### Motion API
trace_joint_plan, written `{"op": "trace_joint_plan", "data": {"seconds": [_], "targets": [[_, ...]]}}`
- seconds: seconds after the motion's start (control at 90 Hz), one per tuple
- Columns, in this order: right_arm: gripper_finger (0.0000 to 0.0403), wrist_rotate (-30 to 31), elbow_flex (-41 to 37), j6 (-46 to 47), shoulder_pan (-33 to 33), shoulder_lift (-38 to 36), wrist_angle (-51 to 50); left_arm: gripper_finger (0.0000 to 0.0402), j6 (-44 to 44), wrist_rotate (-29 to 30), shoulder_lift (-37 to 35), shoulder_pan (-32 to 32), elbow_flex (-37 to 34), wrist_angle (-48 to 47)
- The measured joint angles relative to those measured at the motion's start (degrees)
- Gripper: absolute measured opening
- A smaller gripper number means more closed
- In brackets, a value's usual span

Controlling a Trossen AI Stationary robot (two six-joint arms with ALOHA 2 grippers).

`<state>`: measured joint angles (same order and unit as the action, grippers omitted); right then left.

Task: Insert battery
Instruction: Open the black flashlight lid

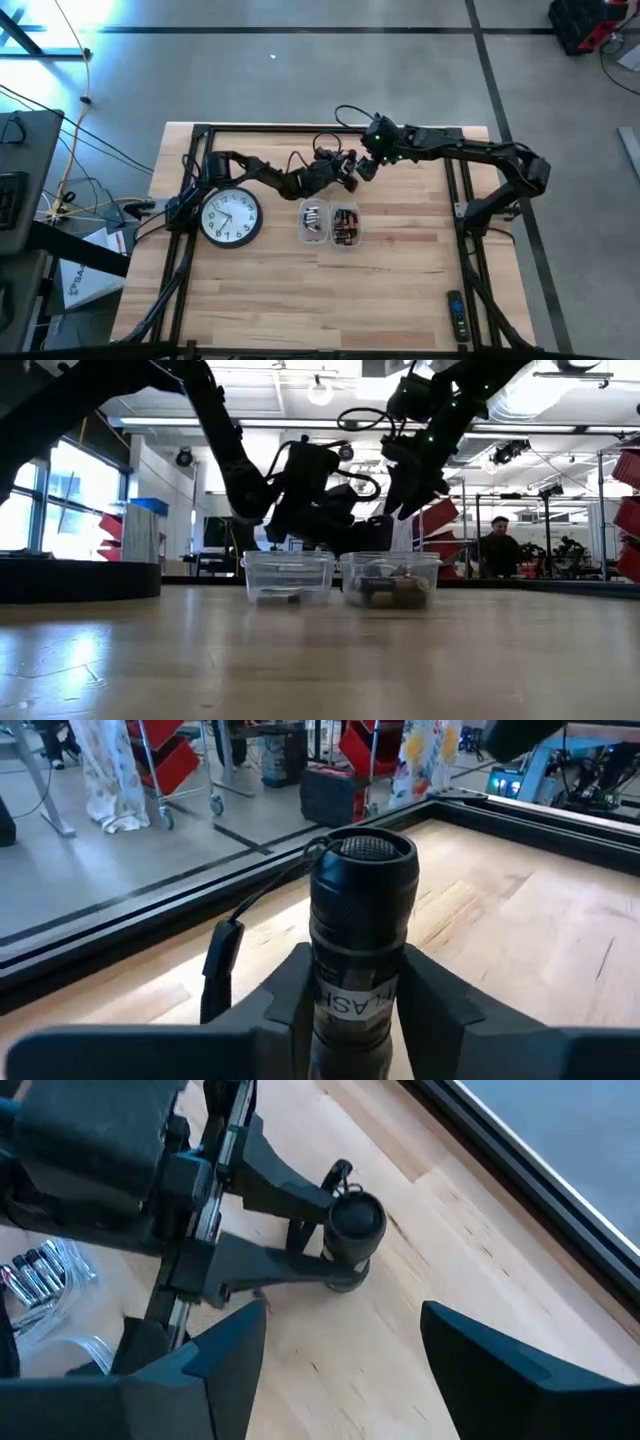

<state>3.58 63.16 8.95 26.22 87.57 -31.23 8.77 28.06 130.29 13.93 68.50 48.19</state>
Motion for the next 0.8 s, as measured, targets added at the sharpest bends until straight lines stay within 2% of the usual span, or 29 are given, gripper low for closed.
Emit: {"op": "trace_joint_plan", "data": {"seconds": [0.289,0.444,0.578,0.8], "targets": [[0.0236,-2.8,0.0,-0.4,-1.5,0.0,-1.2,0.0096,-5.3,0.0,-3.9,-2.8,-0.4,-9.0],[0.0236,-3.0,0.2,-0.4,-4.2,-0.3,-1.6,0.0093,-5.9,1.0,-7.0,-4.5,-4.6,-9.8],[0.0236,-3.0,1.6,0.0,-7.3,-0.8,-2.4,0.0094,-1.5,1.2,-9.7,-5.0,-11.2,-6.8],[0.0236,-2.9,2.0,0.7,-11.2,-1.0,0.7,0.0094,0.3,-0.3,-14.5,-5.9,-24.6,6.4]]}}
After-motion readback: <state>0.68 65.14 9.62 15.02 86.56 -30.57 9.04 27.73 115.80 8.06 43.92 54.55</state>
